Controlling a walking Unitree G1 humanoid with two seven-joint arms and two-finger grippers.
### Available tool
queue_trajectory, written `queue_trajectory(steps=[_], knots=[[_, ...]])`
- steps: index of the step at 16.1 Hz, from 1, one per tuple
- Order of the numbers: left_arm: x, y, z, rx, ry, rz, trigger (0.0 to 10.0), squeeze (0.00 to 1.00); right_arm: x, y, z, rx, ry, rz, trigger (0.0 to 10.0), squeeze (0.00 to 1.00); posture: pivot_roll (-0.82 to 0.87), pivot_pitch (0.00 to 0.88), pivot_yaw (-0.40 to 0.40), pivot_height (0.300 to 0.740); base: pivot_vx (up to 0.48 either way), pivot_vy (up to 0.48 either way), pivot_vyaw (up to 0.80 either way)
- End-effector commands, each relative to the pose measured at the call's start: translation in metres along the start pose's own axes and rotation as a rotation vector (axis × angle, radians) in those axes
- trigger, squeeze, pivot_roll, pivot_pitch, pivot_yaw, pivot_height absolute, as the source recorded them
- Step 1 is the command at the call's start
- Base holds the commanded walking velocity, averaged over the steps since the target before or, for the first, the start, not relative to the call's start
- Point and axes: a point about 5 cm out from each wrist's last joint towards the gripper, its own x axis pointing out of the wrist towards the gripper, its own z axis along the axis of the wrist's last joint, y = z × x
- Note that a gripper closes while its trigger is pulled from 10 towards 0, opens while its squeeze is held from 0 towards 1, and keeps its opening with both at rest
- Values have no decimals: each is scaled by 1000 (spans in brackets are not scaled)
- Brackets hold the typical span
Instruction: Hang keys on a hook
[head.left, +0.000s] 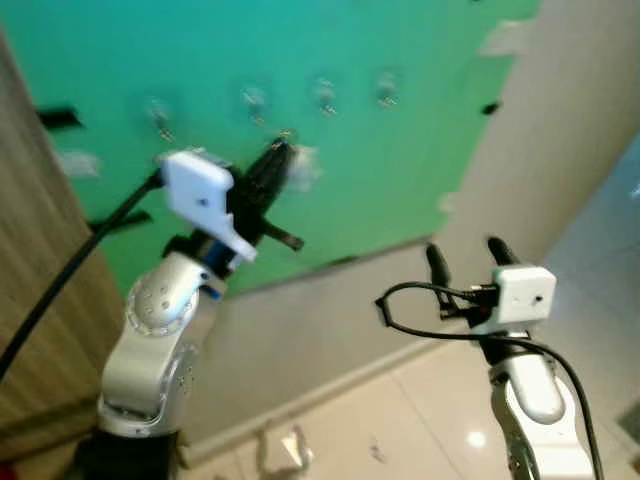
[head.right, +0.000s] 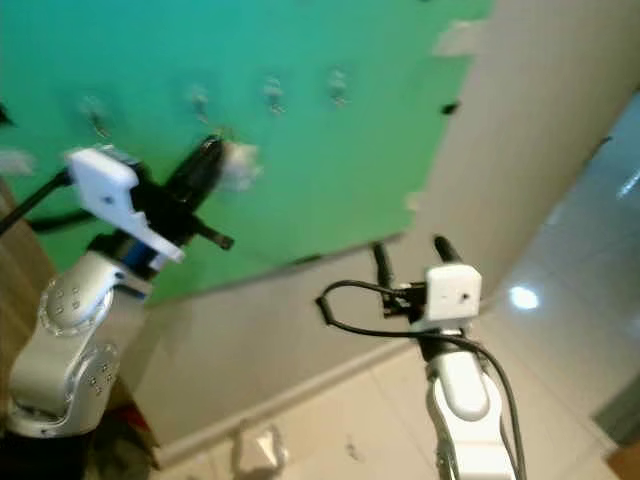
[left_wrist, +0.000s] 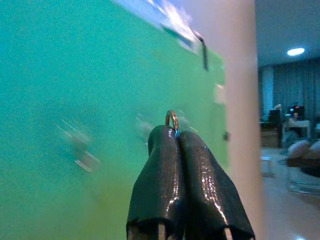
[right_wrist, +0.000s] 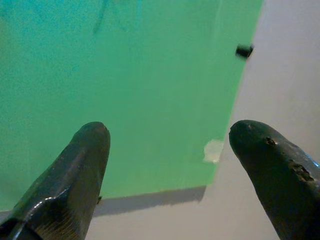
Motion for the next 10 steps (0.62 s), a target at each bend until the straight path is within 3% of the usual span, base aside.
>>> queue_trajectory(steps=[1, 2, 5, 10], knots=[[3, 5, 9, 33, -26, -7, 10000, 0, 4, 6, 4, 6, -29, 21, 10000, 0, 2, 0, -86, 740, 0, 0, 0], [10, 5, 26, 51, -71, -75, 10000, 0, 4, 7, 3, 4, -29, 25, 10000, 0, 1, 0, -88, 740, 0, 0, 0], [14, -2, 40, 40, -97, -194, 10000, 0, 3, 8, 0, 0, -23, 31, 10000, 0, 1, 0, -89, 740, 0, 0, 0], [20, 0, 48, -93, -105, -244, 10000, 0, 2, 10, -7, 2, 0, 39, 10000, 0, -3, 0, -82, 740, 0, 0, 0]])
